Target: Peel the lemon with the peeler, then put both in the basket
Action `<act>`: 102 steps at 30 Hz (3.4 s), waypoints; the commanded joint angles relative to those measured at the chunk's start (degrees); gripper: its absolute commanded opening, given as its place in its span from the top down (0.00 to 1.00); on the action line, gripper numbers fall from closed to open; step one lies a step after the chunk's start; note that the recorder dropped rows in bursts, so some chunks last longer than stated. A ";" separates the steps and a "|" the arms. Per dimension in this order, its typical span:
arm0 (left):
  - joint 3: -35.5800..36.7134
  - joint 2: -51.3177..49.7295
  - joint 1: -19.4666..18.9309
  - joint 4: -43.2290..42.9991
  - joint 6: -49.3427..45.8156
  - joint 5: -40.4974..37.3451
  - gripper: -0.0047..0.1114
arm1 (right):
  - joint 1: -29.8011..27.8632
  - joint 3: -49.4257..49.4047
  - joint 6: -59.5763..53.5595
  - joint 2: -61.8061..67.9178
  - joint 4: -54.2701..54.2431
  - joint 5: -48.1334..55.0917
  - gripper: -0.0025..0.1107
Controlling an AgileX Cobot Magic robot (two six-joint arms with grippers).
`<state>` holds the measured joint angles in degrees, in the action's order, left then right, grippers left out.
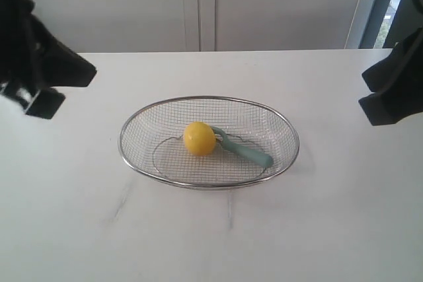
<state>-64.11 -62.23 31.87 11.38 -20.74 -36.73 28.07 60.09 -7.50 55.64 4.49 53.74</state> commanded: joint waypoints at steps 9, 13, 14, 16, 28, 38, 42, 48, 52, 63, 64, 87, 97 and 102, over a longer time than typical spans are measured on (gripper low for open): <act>7.53 35.60 0.10 -22.18 26.46 -19.79 0.96 | -0.17 -0.32 0.29 -0.24 0.41 -0.01 0.98; 7.53 42.37 0.10 -22.50 27.53 -21.85 0.96 | -0.17 -0.32 0.29 -0.24 0.25 -0.10 0.98; 7.53 43.10 0.10 -22.50 27.53 -21.85 0.96 | -0.17 -0.32 0.29 -0.24 0.25 -0.10 0.98; 7.53 44.34 0.10 -22.92 27.53 -21.85 0.96 | -0.17 -0.32 0.29 -0.24 0.25 -0.10 0.98; 7.53 44.87 0.10 -23.44 27.40 -21.72 0.96 | -0.17 -0.32 0.29 -0.24 0.25 -0.10 0.98; 6.68 44.87 0.10 -23.29 27.40 -21.47 0.96 | -0.17 -0.32 0.29 -0.24 0.25 -0.10 0.98; 6.68 44.87 0.10 -23.29 27.40 -21.47 0.96 | -0.17 -0.32 0.29 -0.24 0.25 -0.10 0.98; 9.27 44.87 0.22 -23.75 27.40 -21.22 0.96 | -0.17 -0.32 0.29 -0.24 0.25 -0.10 0.98; 14.92 44.87 0.22 -23.75 27.40 -20.78 0.96 | -0.17 -0.32 0.29 -0.24 0.25 -0.10 0.98; 32.26 44.87 0.22 -24.98 45.65 0.05 0.96 | -0.17 -0.32 0.29 -0.24 0.28 -0.26 0.98; 33.75 44.87 0.22 -24.98 46.68 5.89 0.96 | -0.17 -0.32 0.29 -0.24 0.28 -0.26 0.98; 64.11 45.28 0.22 4.56 23.77 57.46 0.96 | -0.17 -0.32 0.29 -0.24 0.28 -0.15 0.98; 64.11 50.48 -8.86 -0.99 28.27 45.58 0.96 | -0.17 -0.32 0.29 -0.24 0.28 -0.53 0.98; 64.11 57.76 -19.48 -4.71 29.71 31.38 0.96 | -0.17 -0.32 0.29 -0.24 0.28 -0.53 0.98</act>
<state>-0.25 -8.27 17.48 8.85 8.07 2.31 28.07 60.00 -7.50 55.64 4.58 53.74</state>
